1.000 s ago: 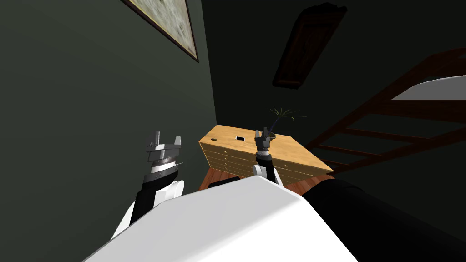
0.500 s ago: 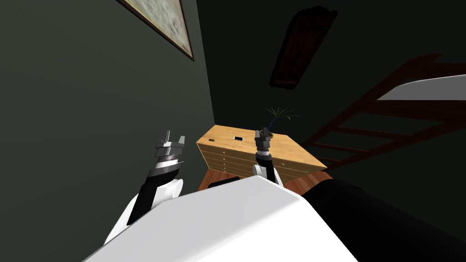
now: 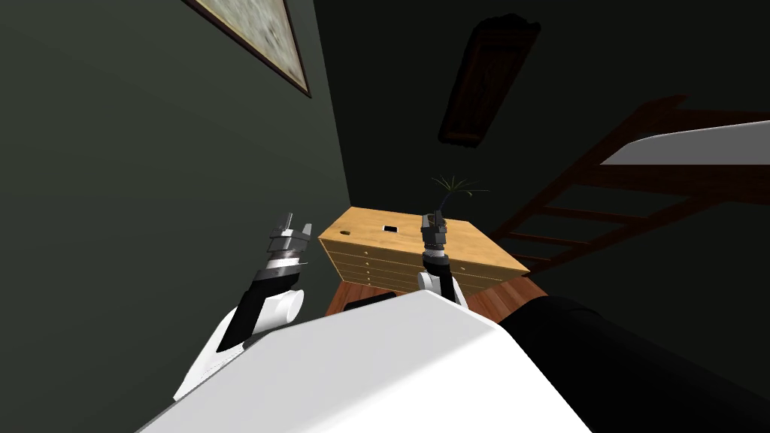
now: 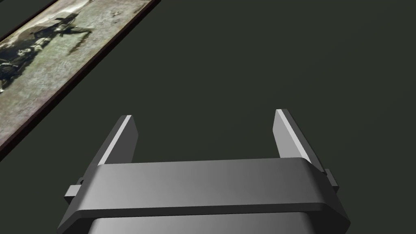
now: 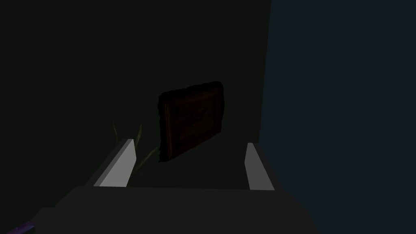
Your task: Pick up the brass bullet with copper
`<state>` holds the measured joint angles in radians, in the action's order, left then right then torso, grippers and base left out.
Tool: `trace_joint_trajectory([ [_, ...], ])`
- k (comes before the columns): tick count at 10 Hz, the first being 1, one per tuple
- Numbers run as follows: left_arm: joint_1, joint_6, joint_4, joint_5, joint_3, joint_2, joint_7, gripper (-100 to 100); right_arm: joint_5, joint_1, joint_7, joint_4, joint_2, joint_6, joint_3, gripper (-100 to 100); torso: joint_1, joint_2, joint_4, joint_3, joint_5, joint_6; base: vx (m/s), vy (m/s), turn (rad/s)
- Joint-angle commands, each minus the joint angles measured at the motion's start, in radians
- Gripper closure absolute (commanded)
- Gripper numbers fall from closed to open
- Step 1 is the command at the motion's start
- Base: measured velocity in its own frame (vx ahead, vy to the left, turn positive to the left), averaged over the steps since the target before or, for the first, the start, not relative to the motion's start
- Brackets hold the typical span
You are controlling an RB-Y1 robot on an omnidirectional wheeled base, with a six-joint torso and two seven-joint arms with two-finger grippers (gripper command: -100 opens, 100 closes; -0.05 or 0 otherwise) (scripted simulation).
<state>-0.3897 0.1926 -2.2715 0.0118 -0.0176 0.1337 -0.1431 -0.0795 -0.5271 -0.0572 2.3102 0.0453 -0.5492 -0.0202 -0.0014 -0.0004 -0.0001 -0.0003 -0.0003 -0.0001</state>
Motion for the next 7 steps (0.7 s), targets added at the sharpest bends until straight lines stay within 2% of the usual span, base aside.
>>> trace_joint_trajectory([
  [1,0.031,-0.050,0.005,0.013,0.000,0.015,-0.002,-100,0.000,0.000,0.000,0.000,0.000,0.000,0.000,0,0.000,0.000,0.000,0.000,0.000,0.000,0.007,-0.030,-0.115],
  [2,0.031,-0.069,0.005,0.013,0.000,0.015,-0.002,-100,0.000,0.000,0.000,0.000,0.000,0.000,0.000,0,-0.001,0.000,0.000,0.000,0.000,0.000,0.007,-0.023,-0.046],
  [3,0.059,-0.102,0.011,0.024,-0.002,0.023,-0.001,-100,0.000,0.000,0.000,0.000,0.000,0.000,0.000,0,0.000,0.000,0.000,0.000,0.000,0.000,0.009,-0.028,-0.083],
  [4,0.059,-0.125,0.011,0.024,-0.002,0.023,-0.001,-100,0.000,0.000,0.000,0.000,0.000,0.000,0.000,0,-0.001,0.000,0.000,0.000,0.000,0.000,0.007,-0.022,-0.058],
  [5,0.090,-0.159,0.018,0.035,-0.004,0.030,-0.001,-100,0.000,0.000,0.000,0.000,0.000,0.000,0.000,0,0.000,0.000,0.000,0.000,0.000,0.000,0.013,-0.023,-0.109],
  [6,0.090,-0.183,0.018,0.035,-0.004,0.030,-0.001,-100,0.000,0.000,0.000,0.000,0.000,0.000,0.000,0,0.000,0.000,0.000,0.000,0.000,0.000,0.010,-0.020,-0.062],
  [7,0.122,-0.211,0.025,0.046,-0.006,0.035,0.000,-100,0.000,0.000,0.000,0.000,0.000,0.000,0.000,0,0.000,0.000,0.000,0.000,0.000,0.000,0.006,-0.031,-0.120],
])
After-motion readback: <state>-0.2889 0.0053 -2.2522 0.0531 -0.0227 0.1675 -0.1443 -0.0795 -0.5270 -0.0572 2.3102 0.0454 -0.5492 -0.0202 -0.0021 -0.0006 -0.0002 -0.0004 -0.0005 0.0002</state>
